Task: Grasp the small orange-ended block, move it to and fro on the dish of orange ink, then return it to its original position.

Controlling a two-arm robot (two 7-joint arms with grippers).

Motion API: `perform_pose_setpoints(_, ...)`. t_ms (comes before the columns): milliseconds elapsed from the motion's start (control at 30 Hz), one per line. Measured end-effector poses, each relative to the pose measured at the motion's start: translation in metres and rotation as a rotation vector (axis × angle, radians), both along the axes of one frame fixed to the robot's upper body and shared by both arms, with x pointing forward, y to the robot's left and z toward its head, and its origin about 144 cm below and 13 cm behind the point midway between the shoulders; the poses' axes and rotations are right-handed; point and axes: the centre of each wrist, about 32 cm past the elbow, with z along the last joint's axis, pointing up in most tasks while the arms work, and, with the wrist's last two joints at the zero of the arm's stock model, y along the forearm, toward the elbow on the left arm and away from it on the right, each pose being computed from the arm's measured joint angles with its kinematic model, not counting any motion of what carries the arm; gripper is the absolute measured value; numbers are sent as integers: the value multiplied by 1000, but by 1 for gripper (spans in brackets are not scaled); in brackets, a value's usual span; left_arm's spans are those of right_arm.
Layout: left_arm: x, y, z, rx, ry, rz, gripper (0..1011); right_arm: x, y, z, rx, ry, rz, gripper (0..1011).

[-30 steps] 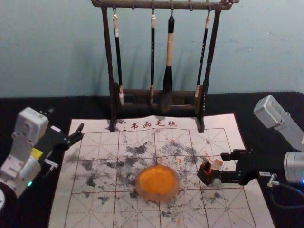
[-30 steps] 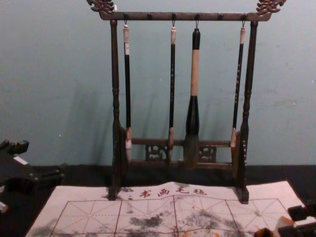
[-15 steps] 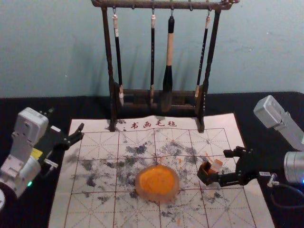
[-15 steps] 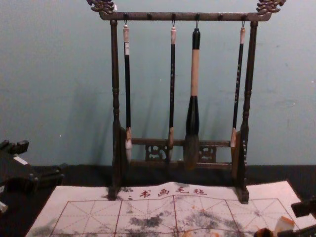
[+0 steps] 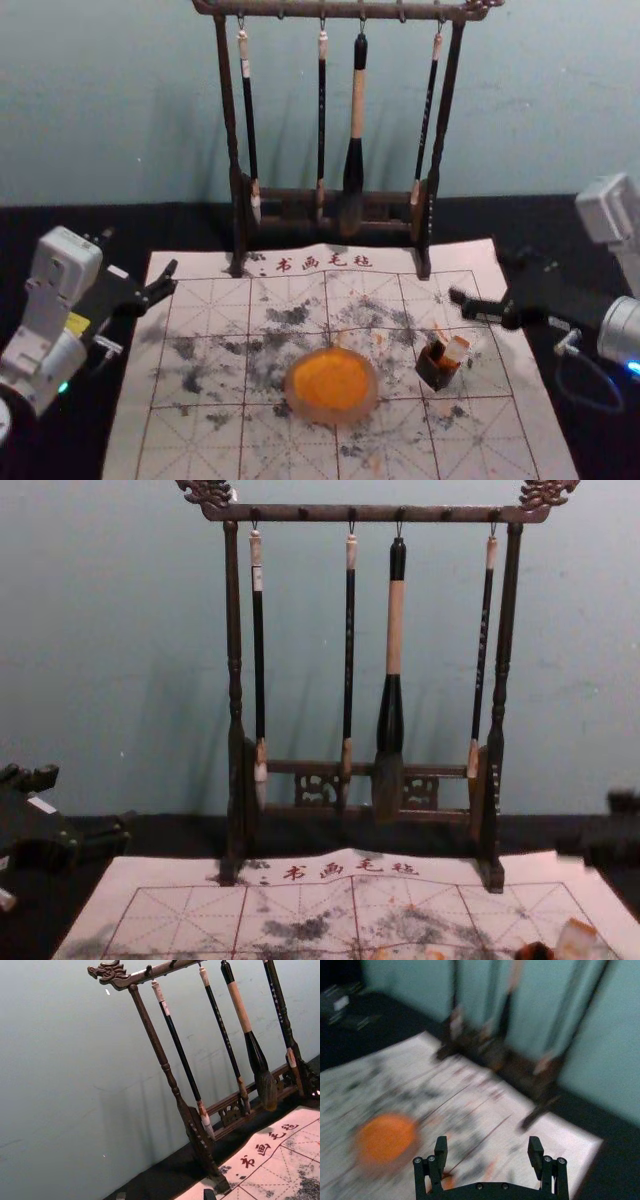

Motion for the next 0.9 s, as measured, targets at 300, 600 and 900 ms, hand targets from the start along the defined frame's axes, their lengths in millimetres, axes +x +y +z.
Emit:
perform_pose_setpoints(300, 0, 0, 0, 0, 0, 0, 1001, -28, 20, -49, -86, -411, -367, 1000)
perform_pose_setpoints(600, 0, 0, 0, 0, 0, 0, 1001, -34, 24, -94, -189, -433, -500, 1000)
perform_pose_setpoints(900, 0, 0, 0, 0, 0, 0, 1001, -31, 23, -97, -186, -411, -518, 1000)
